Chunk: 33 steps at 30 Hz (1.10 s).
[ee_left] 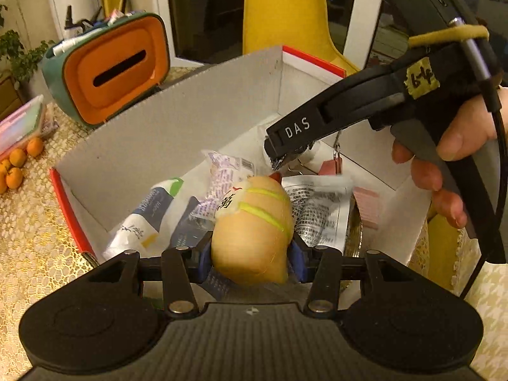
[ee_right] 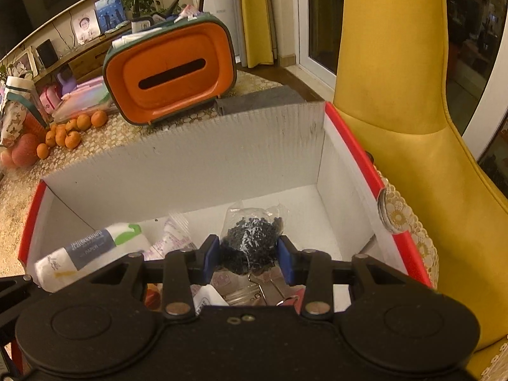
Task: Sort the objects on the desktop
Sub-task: 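Open both tools to drop the toy figure and hair-tie bag into the shoebox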
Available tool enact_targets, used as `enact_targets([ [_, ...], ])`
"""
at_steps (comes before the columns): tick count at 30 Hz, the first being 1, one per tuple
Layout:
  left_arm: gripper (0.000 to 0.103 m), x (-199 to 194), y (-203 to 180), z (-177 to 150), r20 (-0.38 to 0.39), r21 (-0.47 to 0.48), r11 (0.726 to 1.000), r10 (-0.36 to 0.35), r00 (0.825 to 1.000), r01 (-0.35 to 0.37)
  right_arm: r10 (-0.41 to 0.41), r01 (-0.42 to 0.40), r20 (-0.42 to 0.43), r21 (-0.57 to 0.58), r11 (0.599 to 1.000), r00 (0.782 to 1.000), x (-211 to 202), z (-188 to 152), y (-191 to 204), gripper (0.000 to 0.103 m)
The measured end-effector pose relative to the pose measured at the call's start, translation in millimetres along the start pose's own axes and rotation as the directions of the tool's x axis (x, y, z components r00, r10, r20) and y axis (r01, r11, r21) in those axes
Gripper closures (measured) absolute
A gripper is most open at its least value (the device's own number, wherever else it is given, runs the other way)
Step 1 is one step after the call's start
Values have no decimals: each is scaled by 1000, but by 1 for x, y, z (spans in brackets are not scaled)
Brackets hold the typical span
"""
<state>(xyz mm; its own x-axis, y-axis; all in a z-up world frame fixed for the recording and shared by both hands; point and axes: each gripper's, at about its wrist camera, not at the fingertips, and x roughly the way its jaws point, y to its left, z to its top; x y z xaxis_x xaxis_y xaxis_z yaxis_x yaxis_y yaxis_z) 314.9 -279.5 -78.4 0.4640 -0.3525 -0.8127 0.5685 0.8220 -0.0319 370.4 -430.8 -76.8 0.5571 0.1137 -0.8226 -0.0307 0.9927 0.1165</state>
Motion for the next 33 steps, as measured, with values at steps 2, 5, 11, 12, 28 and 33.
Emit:
enact_targets([
  [2,56,0,2,0,-2,-4,1000,-18,1000,18,0,0,-14,2,1000,1000,2,-1,0,63],
  [5,56,-2,2,0,-7,-5,999,-37,999,37,-9,9,-18,-10,1000,1000,2,-3,2,61],
  [11,55,-8,4,-1,2,-27,998,-54,999,54,-24,24,-3,-13,1000,1000,-2,-5,2,44],
  [12,55,-9,4,-1,5,-32,998,-54,999,54,-25,25,7,-16,1000,1000,-5,-5,2,39],
  [28,37,-44,-1,-13,67,-67,997,-26,997,30,53,-50,72,-45,998,996,-50,-18,6,28],
  [33,37,-62,1,-18,120,-92,996,0,993,11,69,-63,101,-57,996,992,-71,-22,8,26],
])
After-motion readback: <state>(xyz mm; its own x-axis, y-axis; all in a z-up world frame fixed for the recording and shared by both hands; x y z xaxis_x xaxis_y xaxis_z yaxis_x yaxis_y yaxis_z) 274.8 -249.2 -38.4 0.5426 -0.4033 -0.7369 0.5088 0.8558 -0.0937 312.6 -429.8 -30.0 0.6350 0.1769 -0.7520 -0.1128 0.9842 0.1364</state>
